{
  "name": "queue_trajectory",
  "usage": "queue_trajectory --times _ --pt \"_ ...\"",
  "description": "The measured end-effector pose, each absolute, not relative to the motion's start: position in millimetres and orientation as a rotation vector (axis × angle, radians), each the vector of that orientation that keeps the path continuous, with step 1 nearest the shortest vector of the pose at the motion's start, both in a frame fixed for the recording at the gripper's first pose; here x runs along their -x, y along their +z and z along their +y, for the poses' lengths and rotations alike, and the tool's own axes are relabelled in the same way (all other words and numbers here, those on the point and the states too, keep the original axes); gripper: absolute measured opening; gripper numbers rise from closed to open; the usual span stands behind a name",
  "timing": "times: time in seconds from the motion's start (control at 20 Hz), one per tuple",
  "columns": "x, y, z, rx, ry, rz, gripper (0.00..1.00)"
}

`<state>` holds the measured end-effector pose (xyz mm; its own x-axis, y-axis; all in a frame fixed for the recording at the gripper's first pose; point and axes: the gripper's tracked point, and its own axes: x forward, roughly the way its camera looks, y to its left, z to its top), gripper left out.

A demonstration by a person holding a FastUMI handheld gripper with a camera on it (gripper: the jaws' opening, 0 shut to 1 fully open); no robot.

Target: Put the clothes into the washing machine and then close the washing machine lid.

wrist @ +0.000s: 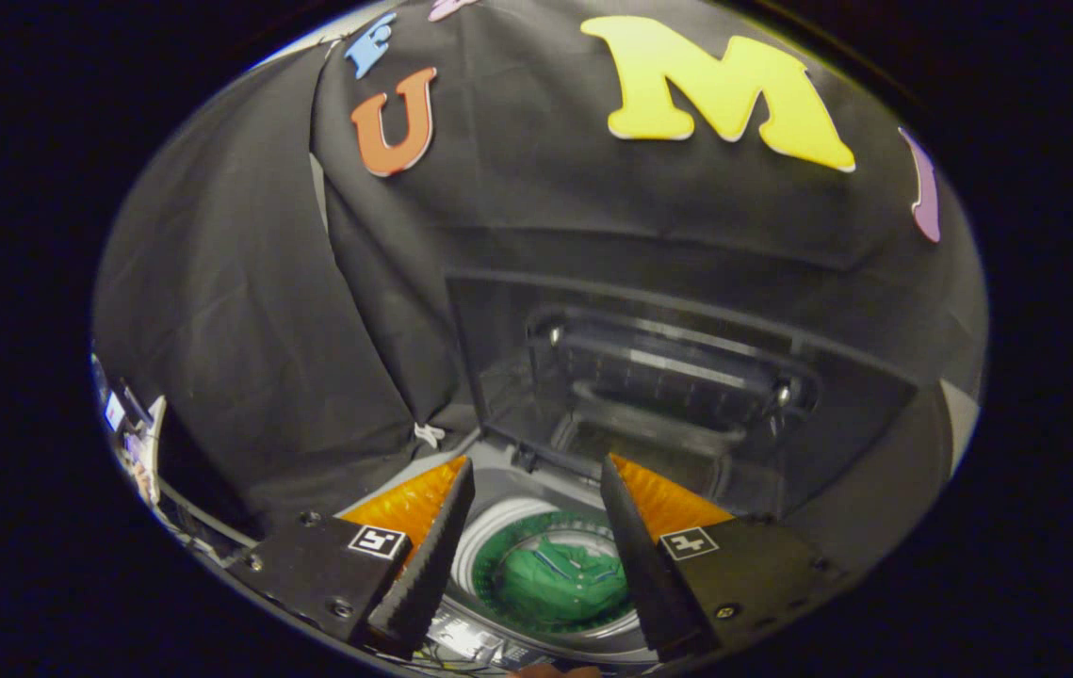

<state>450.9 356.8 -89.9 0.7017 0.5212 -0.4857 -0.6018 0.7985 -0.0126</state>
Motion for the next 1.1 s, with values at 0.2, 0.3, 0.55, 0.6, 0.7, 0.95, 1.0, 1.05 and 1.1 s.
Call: queue_trajectory --times 0.2,0.3,0.55,0.6,0.7,0.95,1.0,1.05,1.1 --pt "-462.5 -27.8 369.7 0.128 0.643 0.405 0.84" --pt "-476.2 -3.9 371.9 0.117 0.628 0.372 0.84" --pt "-525.3 0.7 371.8 0.103 0.544 0.410 0.91" --pt "-535.3 -0.6 371.7 0.085 0.523 0.426 0.91" --pt "-555.6 -7.0 367.3 0.052 0.471 0.456 0.91" --pt "-590.0 -31.9 357.8 0.027 0.383 0.518 0.91" --pt "-593.1 -35.8 356.4 0.020 0.372 0.530 0.91" --pt "-596.2 -40.5 355.1 0.014 0.361 0.543 0.91" --pt "-599.3 -41.0 352.6 0.022 0.342 0.541 0.91"
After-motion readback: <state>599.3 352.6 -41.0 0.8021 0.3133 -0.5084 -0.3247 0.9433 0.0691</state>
